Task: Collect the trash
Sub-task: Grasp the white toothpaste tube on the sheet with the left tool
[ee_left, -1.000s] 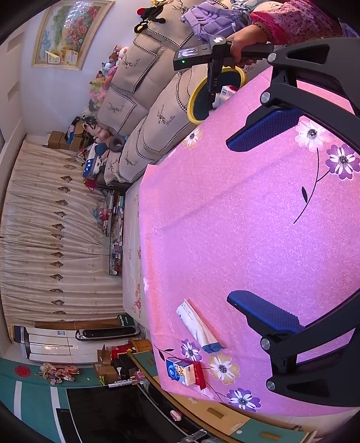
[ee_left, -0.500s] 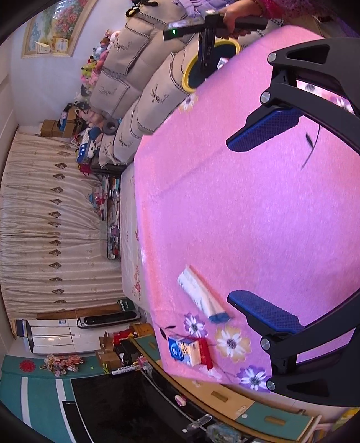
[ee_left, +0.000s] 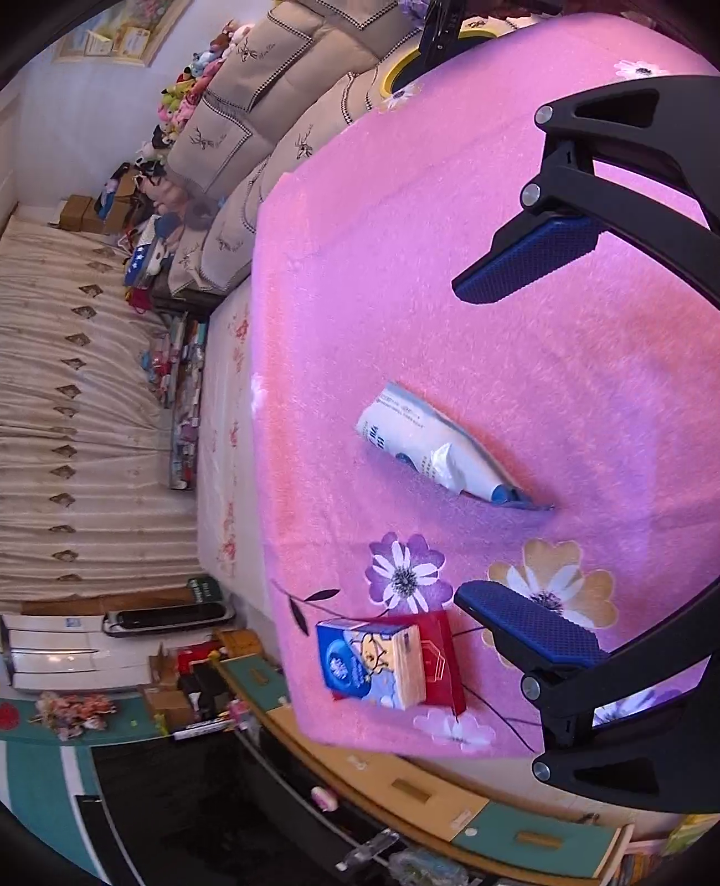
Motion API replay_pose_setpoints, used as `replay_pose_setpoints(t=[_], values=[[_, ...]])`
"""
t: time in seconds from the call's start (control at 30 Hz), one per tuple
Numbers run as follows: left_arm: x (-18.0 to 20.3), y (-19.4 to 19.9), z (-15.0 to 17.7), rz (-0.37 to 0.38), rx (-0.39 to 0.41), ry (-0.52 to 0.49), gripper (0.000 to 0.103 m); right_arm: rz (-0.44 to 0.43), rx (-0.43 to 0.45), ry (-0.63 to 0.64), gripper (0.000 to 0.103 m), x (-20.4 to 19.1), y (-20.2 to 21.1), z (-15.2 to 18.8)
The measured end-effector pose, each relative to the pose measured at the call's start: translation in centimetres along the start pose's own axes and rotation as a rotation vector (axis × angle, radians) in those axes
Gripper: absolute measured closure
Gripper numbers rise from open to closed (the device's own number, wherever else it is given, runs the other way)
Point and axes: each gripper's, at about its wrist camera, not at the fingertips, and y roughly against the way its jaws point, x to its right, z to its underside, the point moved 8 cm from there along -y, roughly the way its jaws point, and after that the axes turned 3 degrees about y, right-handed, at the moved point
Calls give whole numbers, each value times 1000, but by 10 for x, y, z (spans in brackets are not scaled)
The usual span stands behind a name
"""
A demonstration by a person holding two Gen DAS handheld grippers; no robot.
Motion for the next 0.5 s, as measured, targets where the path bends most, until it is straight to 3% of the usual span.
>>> replay_pose_setpoints(t=[0.07, 0.5], values=[[-5, -14, -1, 9, -24, 3, 6, 2, -1, 3, 34, -2, 0, 0], [-7, -69, -7, -20, -112, -58, 49, -3, -15, 13, 34, -7, -4, 2]])
